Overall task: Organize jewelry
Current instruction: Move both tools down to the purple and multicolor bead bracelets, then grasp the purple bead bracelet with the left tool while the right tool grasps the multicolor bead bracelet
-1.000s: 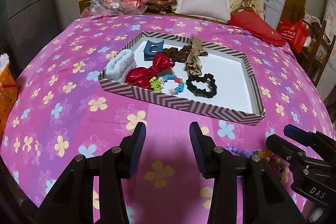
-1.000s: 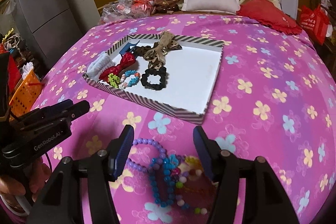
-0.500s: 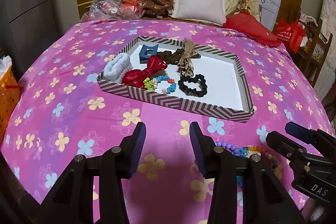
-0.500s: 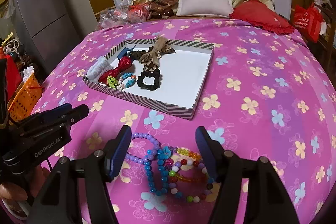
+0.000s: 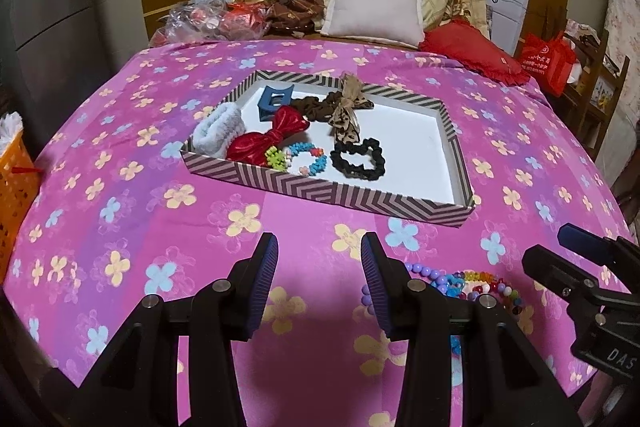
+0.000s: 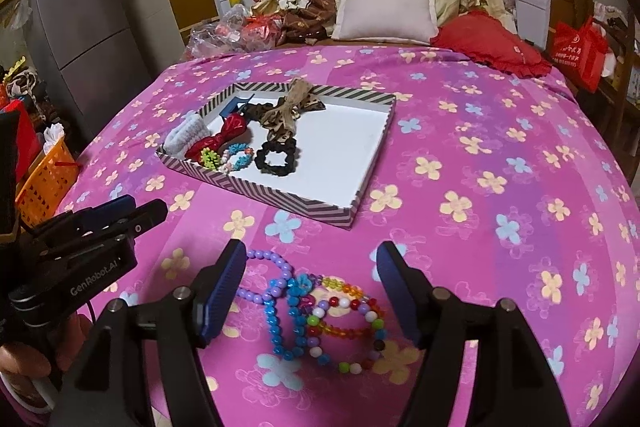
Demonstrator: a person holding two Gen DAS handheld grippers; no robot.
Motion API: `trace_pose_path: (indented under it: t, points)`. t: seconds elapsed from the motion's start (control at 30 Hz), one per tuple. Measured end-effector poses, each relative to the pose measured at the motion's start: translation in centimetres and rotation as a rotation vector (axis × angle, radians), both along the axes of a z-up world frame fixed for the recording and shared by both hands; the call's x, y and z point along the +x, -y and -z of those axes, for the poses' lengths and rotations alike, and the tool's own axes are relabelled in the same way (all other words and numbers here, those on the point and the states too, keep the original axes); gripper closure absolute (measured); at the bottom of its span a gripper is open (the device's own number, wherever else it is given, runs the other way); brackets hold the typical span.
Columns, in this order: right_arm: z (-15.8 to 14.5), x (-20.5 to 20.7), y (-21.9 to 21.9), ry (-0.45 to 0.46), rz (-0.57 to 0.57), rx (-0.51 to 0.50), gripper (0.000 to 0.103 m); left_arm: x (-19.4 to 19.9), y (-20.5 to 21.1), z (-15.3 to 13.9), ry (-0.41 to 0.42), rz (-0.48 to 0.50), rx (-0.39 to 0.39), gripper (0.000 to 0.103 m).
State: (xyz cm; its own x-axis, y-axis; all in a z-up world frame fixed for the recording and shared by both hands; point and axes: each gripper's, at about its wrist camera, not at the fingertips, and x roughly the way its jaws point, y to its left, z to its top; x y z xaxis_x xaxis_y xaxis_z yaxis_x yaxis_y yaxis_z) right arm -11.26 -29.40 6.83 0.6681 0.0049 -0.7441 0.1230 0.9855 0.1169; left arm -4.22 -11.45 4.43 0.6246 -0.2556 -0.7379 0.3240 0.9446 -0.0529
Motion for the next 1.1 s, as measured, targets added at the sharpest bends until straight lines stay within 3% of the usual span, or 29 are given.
trace_pose_path:
  t: [0.63,0.8,1.1]
  points:
    - [4.5,-3.1,5.5,-0.093,0.063,0.005,0.033,1.5,0.7,5.7,-0.241,0.055,-0.037,0.050]
    - [5.1,-3.8,6.5,-0.111,0.075,-0.004,0.036,1.9,1.7,6.8,-0.254,0.065,-0.012,0.050]
    - [6.8,-3.5,4.0,-0.169,-0.026,-0.040,0.051,2.2,3.3,7.6,-0.222,0.082,0.060,0.050]
